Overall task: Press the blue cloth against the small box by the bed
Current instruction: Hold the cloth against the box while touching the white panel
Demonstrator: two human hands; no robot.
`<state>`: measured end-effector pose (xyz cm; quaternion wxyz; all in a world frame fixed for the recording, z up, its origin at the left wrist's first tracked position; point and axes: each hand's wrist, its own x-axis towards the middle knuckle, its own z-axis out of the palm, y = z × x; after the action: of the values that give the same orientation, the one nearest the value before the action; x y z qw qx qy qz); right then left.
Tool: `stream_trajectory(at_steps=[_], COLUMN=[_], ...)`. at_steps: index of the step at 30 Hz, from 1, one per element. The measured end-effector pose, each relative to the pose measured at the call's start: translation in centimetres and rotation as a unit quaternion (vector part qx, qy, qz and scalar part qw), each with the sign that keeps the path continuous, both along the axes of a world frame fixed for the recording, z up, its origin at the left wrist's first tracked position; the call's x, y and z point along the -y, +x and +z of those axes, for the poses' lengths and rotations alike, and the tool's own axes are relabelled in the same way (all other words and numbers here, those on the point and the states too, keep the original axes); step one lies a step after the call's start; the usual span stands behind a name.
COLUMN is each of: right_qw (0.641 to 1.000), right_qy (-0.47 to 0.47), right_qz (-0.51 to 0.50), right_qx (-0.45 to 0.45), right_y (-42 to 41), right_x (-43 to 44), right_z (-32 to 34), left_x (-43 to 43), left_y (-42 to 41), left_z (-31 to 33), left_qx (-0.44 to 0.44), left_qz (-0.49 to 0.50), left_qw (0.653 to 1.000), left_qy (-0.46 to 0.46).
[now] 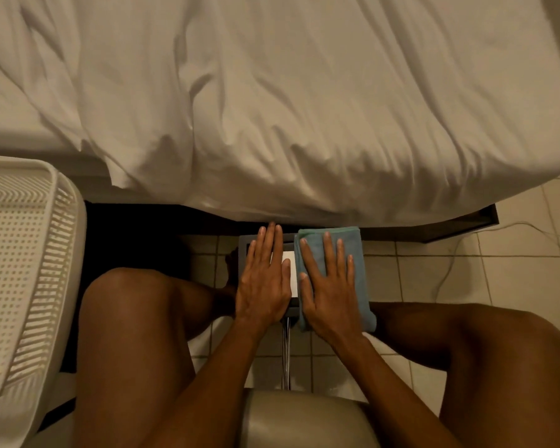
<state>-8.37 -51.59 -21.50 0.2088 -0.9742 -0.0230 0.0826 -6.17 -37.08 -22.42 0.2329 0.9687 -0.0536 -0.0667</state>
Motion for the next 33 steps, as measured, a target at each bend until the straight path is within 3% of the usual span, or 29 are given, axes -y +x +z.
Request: stream_trajectory(at_steps=[4, 10, 16, 21, 27, 31, 33], right_qw=[1.0, 0.996, 1.0, 0.992, 1.0, 0.993, 0.991], right_qy=[0.003, -0.014, -0.019, -0.029, -0.016, -0.029, -0.033], right_qz=[0.014, -0.087, -0.007, -0.123, 0.006, -0.118, -0.132], right_qx=[0.011, 0.016, 0.005, 0.006, 0.002, 0.005, 0.002], right_y=[2.0, 0.5, 3.2, 0.7, 2.7, 1.9, 0.3], right_x=[0.2, -0.5, -0.1, -0.6, 0.1, -0.2, -1.3], right_z=[-0.1, -0.4, 0.2, -0.3, -0.2, -0.1, -0.2], left_x=[0.0, 0.1, 0.1, 0.1, 0.0, -0.2, -0.3], left_y=[0.0, -0.1, 0.1, -0.1, 0.2, 0.1, 0.1], left_z=[-0.2, -0.2, -0.2, -0.1, -0.3, -0.1, -0.1], left_qx=[0.003, 0.004, 0.013, 0.004, 0.003, -0.006, -0.01], left_qz=[-0.001, -0.001, 0.002, 0.002, -0.006, -0.011, -0.017], left_qw=[1.0, 1.0, 1.0, 1.0, 1.0, 1.0, 1.0], left_qy=[0.008, 0.004, 0.012, 0.008, 0.018, 0.021, 0.022])
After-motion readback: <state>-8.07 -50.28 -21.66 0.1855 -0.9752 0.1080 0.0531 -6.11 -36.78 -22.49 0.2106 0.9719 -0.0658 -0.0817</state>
